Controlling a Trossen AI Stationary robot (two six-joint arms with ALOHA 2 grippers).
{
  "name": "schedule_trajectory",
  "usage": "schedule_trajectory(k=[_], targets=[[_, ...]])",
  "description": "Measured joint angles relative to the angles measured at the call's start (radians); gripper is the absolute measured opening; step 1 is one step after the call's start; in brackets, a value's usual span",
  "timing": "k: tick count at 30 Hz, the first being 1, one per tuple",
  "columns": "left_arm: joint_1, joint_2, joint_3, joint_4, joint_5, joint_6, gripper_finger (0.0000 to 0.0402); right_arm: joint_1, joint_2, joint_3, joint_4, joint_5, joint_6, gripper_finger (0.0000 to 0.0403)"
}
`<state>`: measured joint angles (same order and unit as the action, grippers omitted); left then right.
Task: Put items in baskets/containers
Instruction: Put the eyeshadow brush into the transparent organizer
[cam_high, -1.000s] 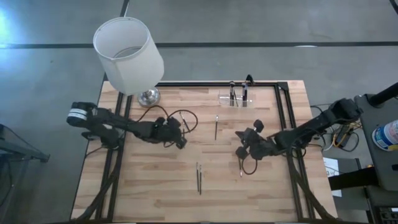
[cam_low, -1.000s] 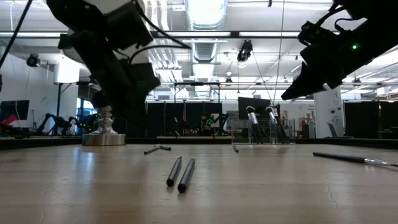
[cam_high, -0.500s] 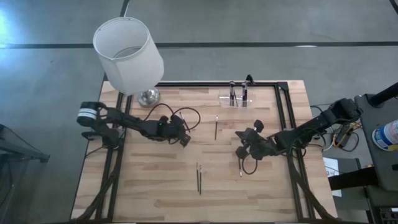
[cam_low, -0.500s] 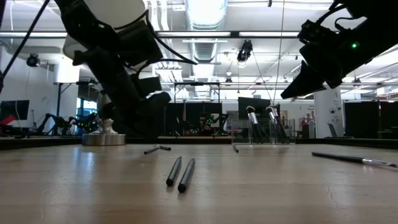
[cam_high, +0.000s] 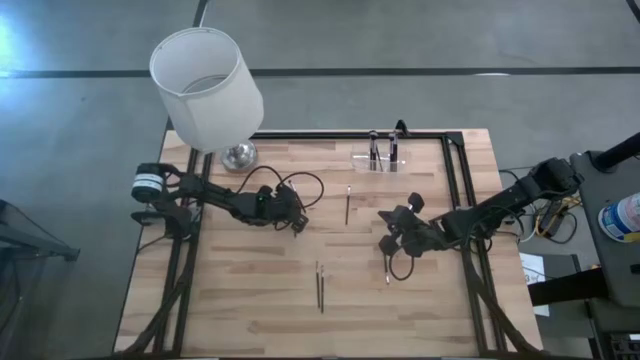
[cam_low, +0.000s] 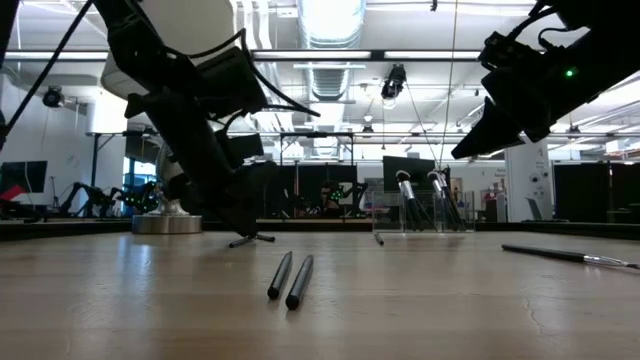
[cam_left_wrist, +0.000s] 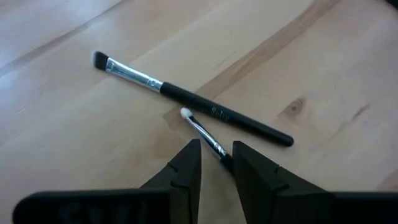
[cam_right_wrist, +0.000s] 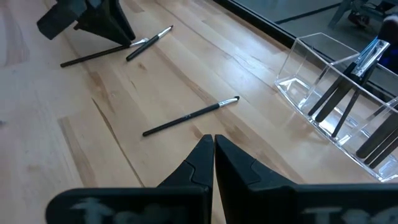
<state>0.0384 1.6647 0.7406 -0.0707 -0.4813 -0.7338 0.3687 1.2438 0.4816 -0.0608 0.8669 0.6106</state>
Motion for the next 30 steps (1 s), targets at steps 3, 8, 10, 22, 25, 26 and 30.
schedule_trajectory(k=[3,8,10,22,25,26,30], targets=[[0.004,0.009,0.001,0.009,0.013,0.000,0.0084,0.000,0.000,0.000,0.000,0.000,0.000,0.0009],[0.011,0.025,0.008,0.011,0.016,0.010,0.0084,0.000,0.000,0.000,0.000,0.000,0.000,0.0009],[0.013,0.030,0.008,0.012,0.017,0.022,0.0084,0.000,0.000,0.000,0.000,0.000,0.000,0.0009],[0.012,0.029,0.014,-0.132,0.037,0.152,0.0056,0.000,0.000,0.000,0.003,-0.001,0.000,0.0009],[0.010,0.023,0.013,-0.180,0.037,0.180,0.0038,0.000,0.000,0.000,0.005,-0.001,0.000,0.0009],[0.008,0.017,0.012,-0.193,0.038,0.190,0.0030,0.000,0.000,0.000,0.007,-0.001,0.000,0.0009],[-0.012,-0.012,0.009,-0.217,0.029,0.230,0.0007,0.000,0.001,0.000,0.009,-0.001,-0.004,0.0009]])
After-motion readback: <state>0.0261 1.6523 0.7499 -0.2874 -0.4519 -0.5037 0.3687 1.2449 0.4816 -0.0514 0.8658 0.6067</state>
